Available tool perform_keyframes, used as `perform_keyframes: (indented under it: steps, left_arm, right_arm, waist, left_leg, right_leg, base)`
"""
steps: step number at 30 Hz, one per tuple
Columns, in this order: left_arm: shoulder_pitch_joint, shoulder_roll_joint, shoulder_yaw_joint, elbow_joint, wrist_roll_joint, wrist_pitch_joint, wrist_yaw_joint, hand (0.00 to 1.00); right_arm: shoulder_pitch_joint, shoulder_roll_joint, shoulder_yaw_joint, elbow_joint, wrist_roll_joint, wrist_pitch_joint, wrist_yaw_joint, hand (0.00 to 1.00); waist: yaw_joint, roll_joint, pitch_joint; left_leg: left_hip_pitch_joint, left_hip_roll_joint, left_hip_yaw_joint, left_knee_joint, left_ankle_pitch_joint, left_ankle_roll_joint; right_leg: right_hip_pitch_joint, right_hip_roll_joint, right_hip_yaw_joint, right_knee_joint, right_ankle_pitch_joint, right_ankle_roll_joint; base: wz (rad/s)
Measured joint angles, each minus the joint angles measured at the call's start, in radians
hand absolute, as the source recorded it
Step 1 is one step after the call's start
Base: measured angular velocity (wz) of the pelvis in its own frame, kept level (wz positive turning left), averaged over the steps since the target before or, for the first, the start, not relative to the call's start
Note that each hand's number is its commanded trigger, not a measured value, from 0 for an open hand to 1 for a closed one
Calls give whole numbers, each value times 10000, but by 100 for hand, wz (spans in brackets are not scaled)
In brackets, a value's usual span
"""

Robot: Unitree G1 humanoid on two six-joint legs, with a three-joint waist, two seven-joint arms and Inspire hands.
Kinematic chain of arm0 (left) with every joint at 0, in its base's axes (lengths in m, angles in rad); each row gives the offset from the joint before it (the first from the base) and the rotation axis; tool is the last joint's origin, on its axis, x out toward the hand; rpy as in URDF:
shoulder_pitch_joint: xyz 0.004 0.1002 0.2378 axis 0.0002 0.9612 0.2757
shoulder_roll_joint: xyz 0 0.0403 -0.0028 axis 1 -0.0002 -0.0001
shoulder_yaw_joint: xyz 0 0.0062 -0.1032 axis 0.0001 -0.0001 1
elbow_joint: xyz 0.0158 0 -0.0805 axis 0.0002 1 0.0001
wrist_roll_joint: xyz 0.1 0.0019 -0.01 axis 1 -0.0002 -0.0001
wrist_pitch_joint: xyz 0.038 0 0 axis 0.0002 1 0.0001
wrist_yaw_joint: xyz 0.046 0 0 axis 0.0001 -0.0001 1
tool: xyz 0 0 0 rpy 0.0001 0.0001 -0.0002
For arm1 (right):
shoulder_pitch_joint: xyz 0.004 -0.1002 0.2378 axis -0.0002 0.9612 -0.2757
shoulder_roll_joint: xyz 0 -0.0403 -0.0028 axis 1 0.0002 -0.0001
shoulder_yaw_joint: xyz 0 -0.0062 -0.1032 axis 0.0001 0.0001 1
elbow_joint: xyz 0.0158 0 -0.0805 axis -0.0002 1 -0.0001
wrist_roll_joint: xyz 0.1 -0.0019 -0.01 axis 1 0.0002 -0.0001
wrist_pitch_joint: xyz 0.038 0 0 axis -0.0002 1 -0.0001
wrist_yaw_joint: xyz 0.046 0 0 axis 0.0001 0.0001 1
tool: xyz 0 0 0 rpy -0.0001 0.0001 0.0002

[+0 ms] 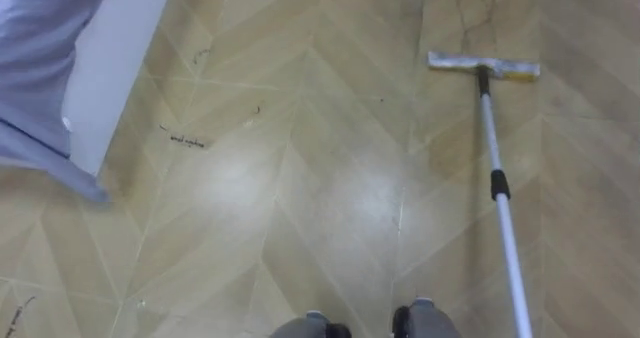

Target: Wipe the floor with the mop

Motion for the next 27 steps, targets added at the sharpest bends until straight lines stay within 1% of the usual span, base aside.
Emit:
perform_keyframes:
  steps: [1, 2, 3, 4, 5, 6, 7, 8, 9, 10, 11, 12, 13, 14, 15, 16, 17, 18, 19, 20, 21, 22, 23, 24, 25, 26, 27]
  left_arm:
    - [11, 31, -42, -67, -8, 87, 2, 0]
    - [58, 72, -82, -157, -145, 141, 18, 0]
    - [96, 95, -145, -200, -253, 144, 22, 0]
    - [217, 134, -234, -353, -391, 136, 26, 0]
    - [316, 134, -223, -438, -369, 142, 23, 0]
    - [393, 138, -223, -486, -365, 138, 21, 0]
    - [464, 139, -223, -546, -358, 123, -22, 0]
    - [540, 143, -204, -624, -341, 127, -152, 0]
    - [589, 145, -204, -663, -341, 121, -212, 0]
    - [736, 145, -206, -693, -347, 120, -364, 0]
    - [879, 144, -195, -701, -340, 131, -511, 0]
    - [897, 142, -191, -705, -341, 127, -602, 0]
    - [850, 130, -163, -720, -334, 119, -702, 0]
    - [782, 56, -23, -697, -157, 129, -790, 0]
    - [729, 6, 9, -690, -42, 111, -789, 0]
    - [616, -58, 21, -668, 75, 40, -785, 0]
    - [574, -61, 23, -701, 63, -80, -775, 0]
    - [563, -57, 59, -705, 48, -169, -758, 0]
    - [510, -68, 121, -736, 41, -278, -736, 0]
    - [414, -106, 180, -756, 64, -324, -724, 0]
    - [373, -124, 167, -776, 65, -348, -703, 0]
    - [357, -185, 168, -789, 57, -417, -627, 0]
    - [352, -230, 140, -799, 37, -418, -607, 0]
    - [354, -231, 89, -785, 20, -416, -587, 0]
    - [370, -187, -15, -752, 16, -356, -528, 0]
    - [367, -150, -24, -730, 0, -216, -518, 0]
    - [367, -130, -30, -688, -2, -151, -488, 0]
  right_arm:
    - [-511, -174, 4, -5, -74, 147, -8, 100]
    - [-1030, -392, 32, -21, -64, 164, 37, 100]
    - [-1253, -502, 55, -44, -64, 142, 77, 100]
    - [-1682, -673, 139, -99, -45, 58, 144, 100]
    - [-2006, -807, 292, -121, 19, -34, 277, 100]
    - [-2051, -847, 373, -177, 94, -65, 327, 100]
    - [-2226, -917, 439, -277, 257, -79, 434, 100]
    - [-2347, -929, 428, -281, 375, -119, 537, 100]
    - [-2359, -907, 435, -310, 457, -152, 579, 100]
    - [-2272, -853, 446, -338, 630, -235, 728, 100]
    - [-1928, -817, 452, -343, 780, -303, 868, 100]
    - [-1704, -834, 461, -342, 811, -329, 920, 100]
    - [-1191, -886, 556, -282, 840, -364, 943, 100]
    - [-736, -938, 612, -16, 784, -384, 948, 100]
    - [-513, -971, 721, 102, 759, -381, 923, 100]
    - [26, -1010, 825, 133, 719, -382, 815, 100]
    - [519, -952, 840, 133, 670, -382, 703, 100]
    - [736, -886, 840, 127, 661, -383, 657, 100]
    - [1021, -762, 839, 116, 662, -384, 602, 100]
    - [1208, -641, 828, 50, 664, -386, 551, 100]
    - [1274, -588, 826, -35, 662, -388, 479, 100]
    - [1280, -493, 801, -174, 564, -415, 309, 100]
    - [1280, -420, 756, -282, 468, -427, 188, 100]
    - [1281, -385, 735, -325, 436, -427, 146, 100]
    - [1261, -292, 596, -418, 292, -409, 75, 100]
    - [1151, -254, 557, -439, 291, -285, 79, 100]
    - [982, -254, 520, -444, 280, -192, 83, 100]
  waist:
    - [129, -36, 18]
    - [224, -83, 44]
    - [323, -113, 37]
    - [472, -232, 21]
    - [673, -474, 78]
    - [731, -511, 50]
    - [831, -574, 40]
    - [978, -626, 59]
    - [979, -623, 58]
    - [980, -598, 50]
    - [923, -566, 13]
    - [870, -495, -43]
    - [736, -487, -91]
    - [675, -511, -88]
    - [680, -520, -92]
    - [583, -519, -95]
    - [350, -465, -121]
    - [301, -432, -140]
    - [181, -356, -173]
    - [88, -230, -166]
    - [74, -172, -170]
    - [46, -30, -167]
    - [27, 125, -114]
    - [12, 182, -92]
    - [-19, 209, -82]
    - [-6, 203, -74]
    - [9, 191, -76]
  left_leg:
    - [-329, 191, 44, 868, 43, -119]
    - [-783, 442, 170, 1896, 302, -548]
    - [-986, 568, 212, 2402, 459, -744]
    - [-1310, 704, 233, 3256, 844, -948]
    - [-1630, 723, 211, 3848, 1264, -966]
    - [-1762, 732, 194, 3988, 1243, -950]
    - [-1941, 735, 146, 3471, 1006, -848]
    - [-2102, 725, 69, 2303, 911, -851]
    - [-2150, 700, -74, 1609, 922, -862]
    - [-2182, 706, -203, 205, 1118, -796]
    - [-2222, 689, -151, -112, 1531, -662]
    - [-2183, 688, -68, -148, 1561, -634]
    - [-1968, 623, 193, -199, 1368, -259]
    - [-1775, 513, 444, -205, 1158, 92]
    - [-1694, 449, 540, -190, 1034, 245]
    - [-1525, 228, 592, -144, 842, 432]
    - [-1361, 51, 632, -103, 606, 578]
    - [-1311, -10, 632, -84, 499, 647]
    - [-1251, -14, 619, -5, 267, 693]
    - [-1194, -15, 516, 18, 96, 731]
    - [-1190, -9, 443, 1, 51, 744]
    - [-1134, -11, 245, -74, -7, 728]
    - [-947, -14, 87, -204, -50, 718]
    - [-826, -14, 46, -276, -87, 710]
    - [-577, -24, 43, -419, -154, 690]
    - [-337, -24, 40, -439, -312, 654]
    - [-236, -22, 43, -388, -418, 628]
  right_leg:
    - [-16, 147, 22, 265, -281, -127]
    - [-41, 259, -1, 623, -558, -176]
    - [-59, 324, 5, 816, -690, -205]
    - [-79, 391, 51, 1168, -939, -279]
    - [-27, 450, 164, 1389, -1103, -355]
    - [9, 463, 198, 1429, -1177, -362]
    - [125, 481, 203, 1414, -1268, -296]
    - [263, 484, 218, 1310, -1326, -262]
    - [352, 481, 217, 1251, -1364, -212]
    - [611, 466, 212, 1110, -1492, -149]
    - [931, 310, 197, 967, -1664, -6]
    - [1083, 228, 150, 878, -1728, 120]
    - [1350, 20, 76, 699, -1907, 395]
    - [1485, -198, 216, 670, -2007, 489]
    - [1493, -276, 323, 806, -1995, 510]
    - [1393, -399, 421, 1320, -1781, 715]
    - [1263, -574, 395, 1931, -1425, 917]
    - [1135, -615, 421, 2254, -1200, 961]
    - [822, -592, 463, 2811, -650, 930]
    - [456, -519, 517, 3303, -288, 901]
    - [222, -428, 557, 3438, -299, 893]
    - [-278, -210, 610, 3376, -330, 849]
    - [-605, -66, 436, 2848, -370, 856]
    - [-717, -25, 341, 2446, -369, 853]
    - [-884, 59, 92, 1484, -330, 785]
    - [-917, 113, -267, 480, -182, 525]
    - [-908, 116, -365, 113, -84, 363]
  base:
    - [-11]
    - [-10]
    - [-12]
    - [-18]
    - [-13]
    - [9]
    - [11]
    - [11]
    - [-6]
    - [0]
    - [8]
    - [38]
    - [45]
    - [36]
    - [9]
    - [9]
    - [15]
    - [9]
    - [-12]
    - [-24]
    - [-36]
    - [-35]
    - [-31]
    - [-13]
    - [0]
    - [0]
    - [6]
